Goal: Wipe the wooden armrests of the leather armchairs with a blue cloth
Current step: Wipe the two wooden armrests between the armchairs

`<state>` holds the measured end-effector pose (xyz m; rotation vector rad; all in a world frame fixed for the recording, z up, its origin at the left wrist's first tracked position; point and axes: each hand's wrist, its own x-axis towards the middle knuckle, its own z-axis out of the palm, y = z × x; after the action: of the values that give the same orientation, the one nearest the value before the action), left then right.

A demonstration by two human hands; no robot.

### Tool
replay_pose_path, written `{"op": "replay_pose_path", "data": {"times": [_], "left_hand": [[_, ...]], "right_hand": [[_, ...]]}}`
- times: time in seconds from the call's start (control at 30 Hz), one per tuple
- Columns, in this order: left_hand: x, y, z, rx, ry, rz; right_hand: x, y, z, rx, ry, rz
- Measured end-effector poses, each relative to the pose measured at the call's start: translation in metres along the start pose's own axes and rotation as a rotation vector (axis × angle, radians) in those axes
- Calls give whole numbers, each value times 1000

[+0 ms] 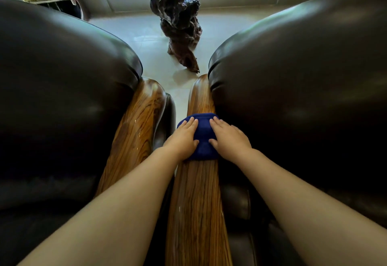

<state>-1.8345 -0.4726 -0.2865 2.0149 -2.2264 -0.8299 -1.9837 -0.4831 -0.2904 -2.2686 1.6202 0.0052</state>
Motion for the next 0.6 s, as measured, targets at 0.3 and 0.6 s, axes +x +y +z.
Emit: {"op": "replay_pose_path", "data": {"times": [0.3, 0.6], "left_hand": [[1, -5, -15, -124, 144, 43], [-15, -12, -16, -186, 307, 107]], "right_hand": [[8, 5, -14, 186, 78, 43], [-12, 15, -13, 259, 202, -32]]}}
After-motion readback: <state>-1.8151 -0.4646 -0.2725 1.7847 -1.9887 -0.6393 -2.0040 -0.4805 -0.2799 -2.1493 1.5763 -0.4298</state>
